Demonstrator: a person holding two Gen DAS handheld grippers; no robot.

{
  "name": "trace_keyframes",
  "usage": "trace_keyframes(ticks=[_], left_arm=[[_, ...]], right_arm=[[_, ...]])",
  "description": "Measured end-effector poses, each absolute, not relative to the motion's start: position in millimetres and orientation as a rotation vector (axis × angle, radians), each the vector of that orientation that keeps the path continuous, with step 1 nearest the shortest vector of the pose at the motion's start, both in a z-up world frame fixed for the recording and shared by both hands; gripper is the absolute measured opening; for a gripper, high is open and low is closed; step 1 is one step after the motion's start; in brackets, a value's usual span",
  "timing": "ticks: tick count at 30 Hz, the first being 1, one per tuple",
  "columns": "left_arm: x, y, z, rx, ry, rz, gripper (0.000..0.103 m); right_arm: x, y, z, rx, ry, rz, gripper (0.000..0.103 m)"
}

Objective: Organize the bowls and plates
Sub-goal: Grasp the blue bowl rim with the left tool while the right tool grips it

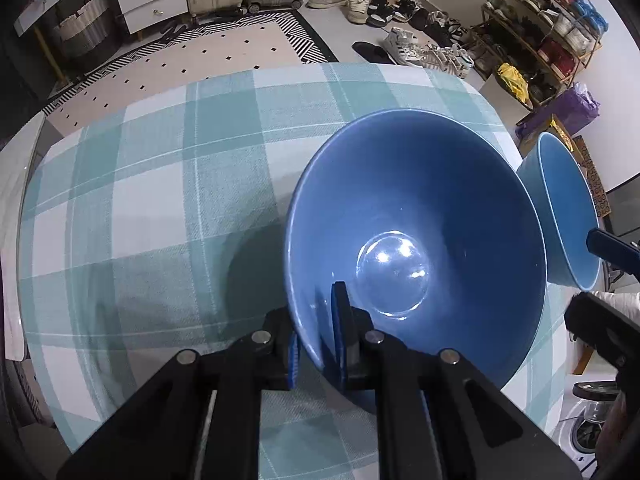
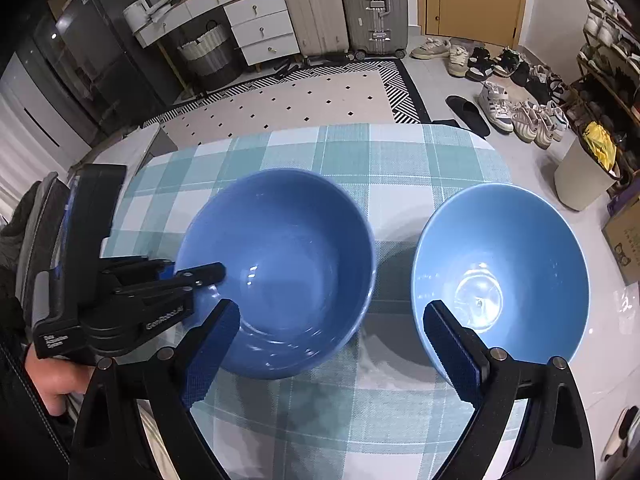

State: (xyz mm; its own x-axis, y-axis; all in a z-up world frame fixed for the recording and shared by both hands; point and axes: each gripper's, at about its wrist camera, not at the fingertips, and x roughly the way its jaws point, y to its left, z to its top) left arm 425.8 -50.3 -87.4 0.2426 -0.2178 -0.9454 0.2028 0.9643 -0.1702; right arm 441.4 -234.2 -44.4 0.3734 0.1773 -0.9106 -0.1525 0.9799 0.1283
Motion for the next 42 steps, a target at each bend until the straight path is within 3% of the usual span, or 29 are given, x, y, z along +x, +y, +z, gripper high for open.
trace_keyframes(ticks=[5, 10, 14, 23, 25, 31, 42], left_arm=[[417.0, -41.4, -88.1, 0.002, 1.299, -0.278, 0.011], [407.6, -28.8, -90.1, 0.017, 1.302, -0.272, 0.011], [399.8, -16.5, -93.9, 0.006, 1.308, -0.275, 0.011], [396.9, -5.1, -95.0, -0.018, 1.313, -0.280, 0.012], [396.6, -4.9, -94.4, -0.023, 1.311, -0.284, 0.012], [395.3, -1.7, -95.8, -0.075, 1.317, -0.306, 0.012], [381.4, -8.4, -78.9, -0.065, 1.305, -0.290, 0.012]], right_arm=[[441.4, -231.3, -46.0, 0.016, 1.175, 0.214, 0.093], [442.8, -221.5, -47.3, 0.009, 1.199, 0.251, 0.080], [444.3, -208.8, -53.6, -0.015, 1.219, 0.261, 0.077], [453.0, -193.0, -79.4, 0.001, 1.295, 0.255, 0.043], [454.6, -190.4, -84.6, 0.004, 1.308, 0.259, 0.028], [455.3, -190.3, -92.9, -0.008, 1.303, 0.237, 0.009], [441.8, -201.9, -83.3, 0.040, 1.302, 0.240, 0.009]])
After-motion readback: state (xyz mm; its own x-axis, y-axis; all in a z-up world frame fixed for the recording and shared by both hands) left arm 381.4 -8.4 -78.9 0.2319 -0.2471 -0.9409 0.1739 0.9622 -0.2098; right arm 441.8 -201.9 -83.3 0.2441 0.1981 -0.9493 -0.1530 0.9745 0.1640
